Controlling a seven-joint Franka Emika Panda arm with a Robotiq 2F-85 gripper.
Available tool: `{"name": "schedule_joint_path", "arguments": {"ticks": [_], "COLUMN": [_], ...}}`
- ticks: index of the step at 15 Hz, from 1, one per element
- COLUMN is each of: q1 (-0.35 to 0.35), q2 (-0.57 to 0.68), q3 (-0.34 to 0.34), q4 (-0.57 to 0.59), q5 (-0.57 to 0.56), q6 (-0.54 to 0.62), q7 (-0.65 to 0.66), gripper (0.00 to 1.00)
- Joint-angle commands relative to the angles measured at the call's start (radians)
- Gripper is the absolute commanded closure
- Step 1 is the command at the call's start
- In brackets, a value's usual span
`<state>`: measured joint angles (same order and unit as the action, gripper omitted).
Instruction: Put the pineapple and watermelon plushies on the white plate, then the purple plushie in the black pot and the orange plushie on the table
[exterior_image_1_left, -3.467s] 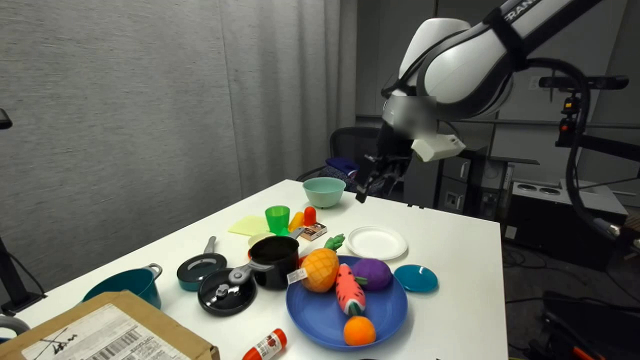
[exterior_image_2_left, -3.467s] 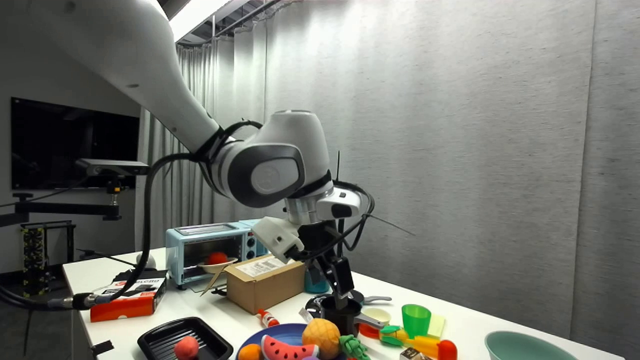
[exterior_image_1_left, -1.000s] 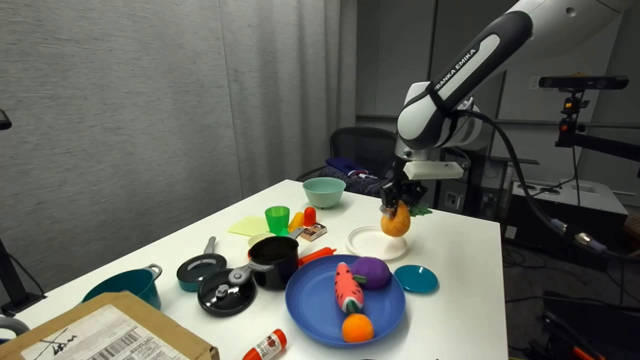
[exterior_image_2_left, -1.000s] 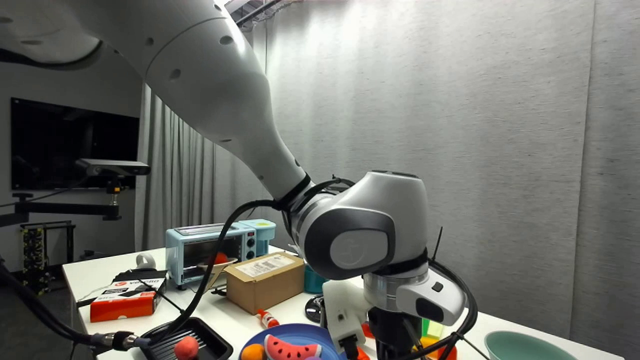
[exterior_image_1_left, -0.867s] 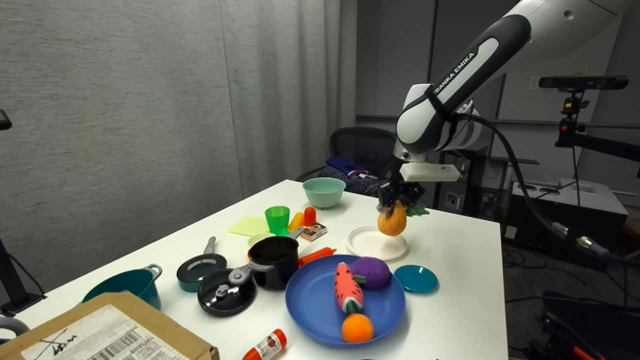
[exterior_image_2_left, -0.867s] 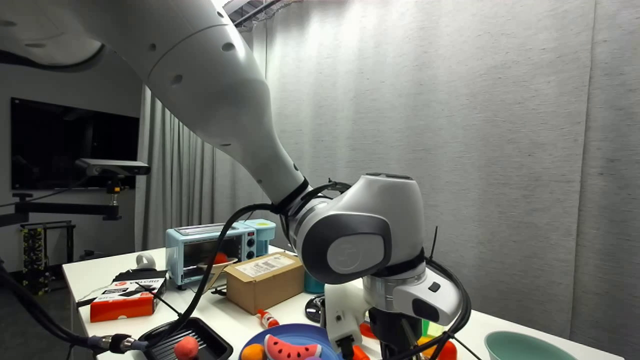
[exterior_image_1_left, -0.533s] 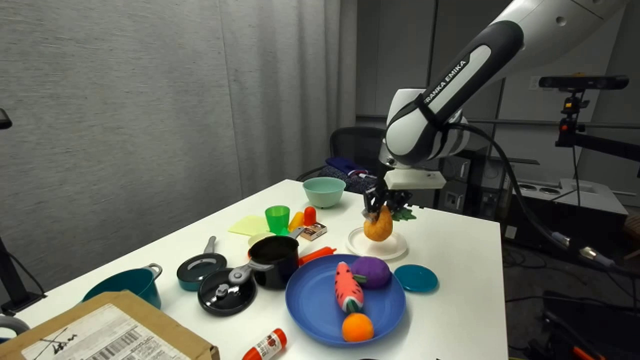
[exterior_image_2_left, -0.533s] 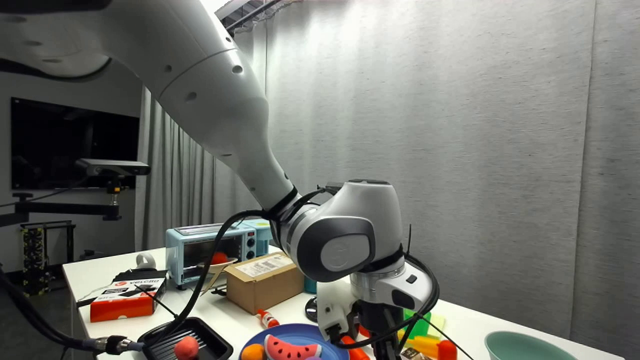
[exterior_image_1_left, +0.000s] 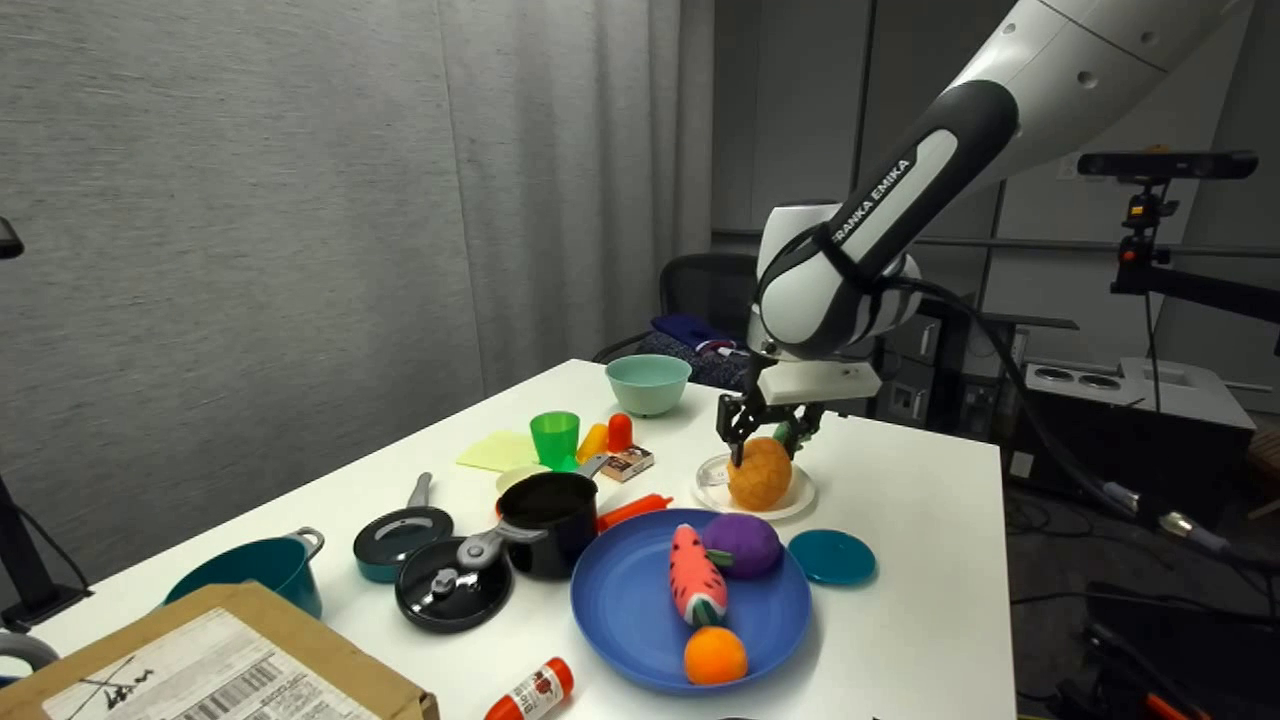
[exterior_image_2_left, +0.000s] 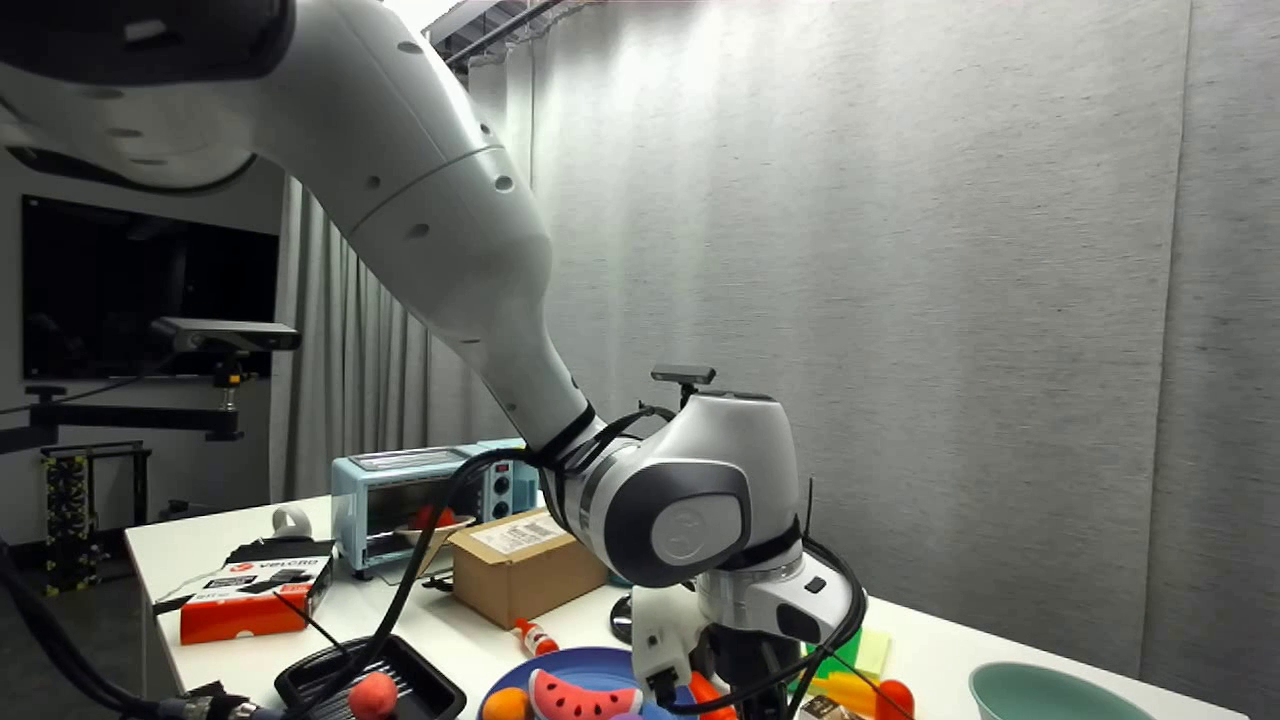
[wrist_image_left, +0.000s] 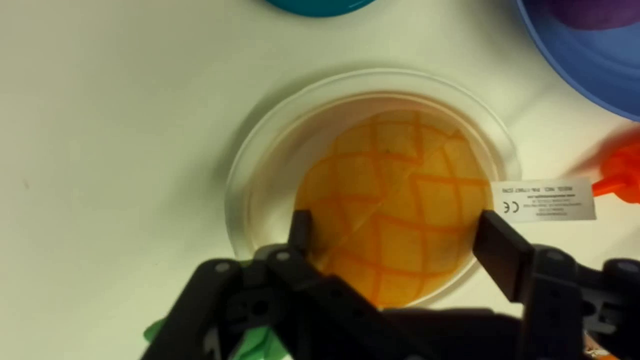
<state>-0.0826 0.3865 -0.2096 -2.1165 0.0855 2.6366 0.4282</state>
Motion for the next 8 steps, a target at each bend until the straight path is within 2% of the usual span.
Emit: {"name": "schedule_joint_path", "arguments": {"ticks": [1, 2, 5, 8], "q1": [0.003, 0.004, -0.012, -0.017], "q2": [-0.064, -0.080, -0.115, -0.080], "q3": [0.033, 0.048, 0.147, 0.226], "q4": [0.017, 0.020, 0.029, 0.061], "q5": [0.008, 0.009, 0.101, 0.214], "q6": [-0.091, -0.105, -0.143, -0.203], "q7": [-0.066, -0.089, -0.236, -0.372], "gripper": [0.00, 0.00, 0.00, 0.00]}}
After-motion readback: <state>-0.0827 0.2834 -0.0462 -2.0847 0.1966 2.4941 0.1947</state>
